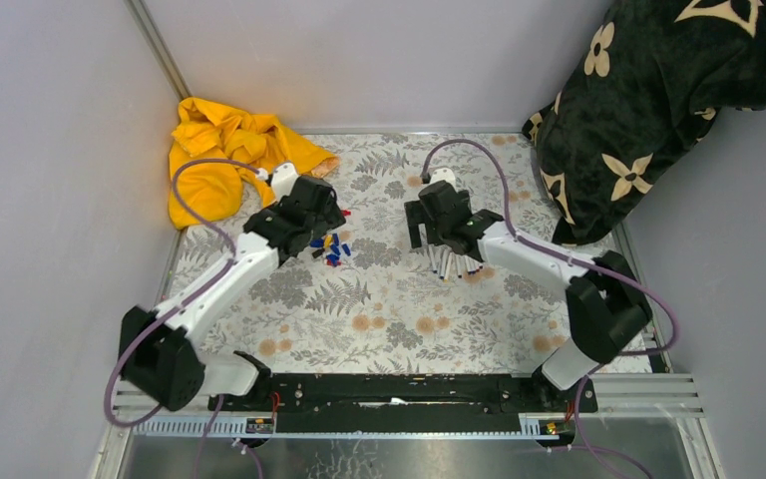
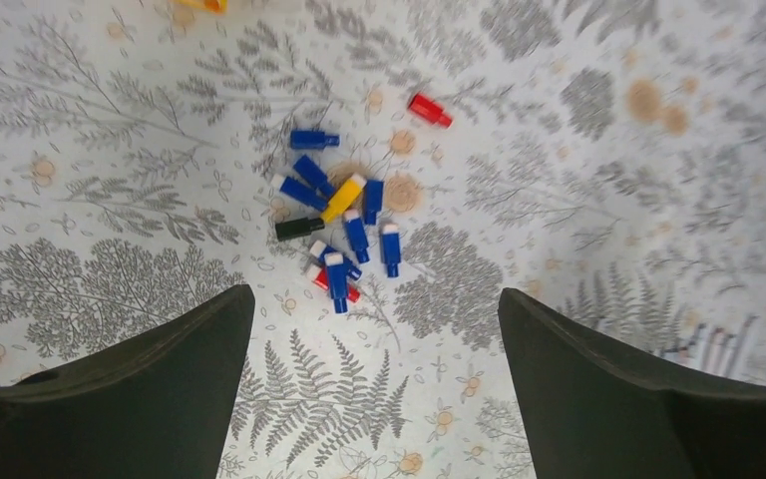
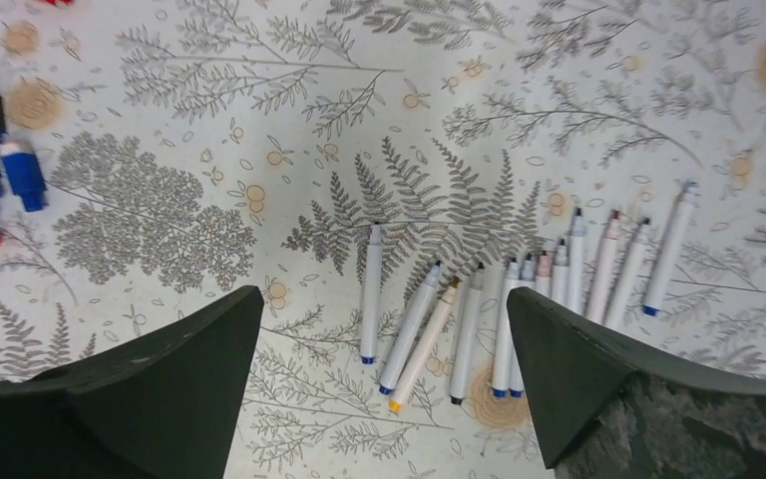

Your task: Open the pen caps

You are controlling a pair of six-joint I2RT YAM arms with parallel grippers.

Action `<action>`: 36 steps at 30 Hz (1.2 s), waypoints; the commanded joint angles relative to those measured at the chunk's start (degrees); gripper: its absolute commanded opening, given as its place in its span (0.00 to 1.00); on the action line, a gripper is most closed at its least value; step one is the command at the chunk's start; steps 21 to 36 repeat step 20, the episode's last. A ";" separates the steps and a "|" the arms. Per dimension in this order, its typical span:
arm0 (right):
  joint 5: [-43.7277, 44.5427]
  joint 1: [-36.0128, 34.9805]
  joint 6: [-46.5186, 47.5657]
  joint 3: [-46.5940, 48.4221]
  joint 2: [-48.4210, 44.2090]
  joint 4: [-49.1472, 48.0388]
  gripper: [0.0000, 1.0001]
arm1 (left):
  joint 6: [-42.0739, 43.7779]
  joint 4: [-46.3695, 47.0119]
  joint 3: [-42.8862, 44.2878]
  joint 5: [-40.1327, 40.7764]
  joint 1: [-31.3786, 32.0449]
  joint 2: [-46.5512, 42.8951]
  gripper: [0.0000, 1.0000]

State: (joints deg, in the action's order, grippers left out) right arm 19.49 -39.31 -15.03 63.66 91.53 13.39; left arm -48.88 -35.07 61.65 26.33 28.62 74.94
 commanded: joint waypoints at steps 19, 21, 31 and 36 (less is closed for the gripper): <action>21.41 0.10 -6.76 -12.98 -26.11 4.29 0.99 | 2.38 10.85 -15.75 12.69 2.39 -20.98 0.99; 21.89 0.09 -6.65 -13.17 -26.45 4.28 1.00 | 2.45 11.08 -15.75 12.70 2.40 -20.91 0.99; 21.89 0.09 -6.65 -13.17 -26.45 4.28 1.00 | 2.45 11.08 -15.75 12.70 2.40 -20.91 0.99; 21.89 0.09 -6.65 -13.17 -26.45 4.28 1.00 | 2.45 11.08 -15.75 12.70 2.40 -20.91 0.99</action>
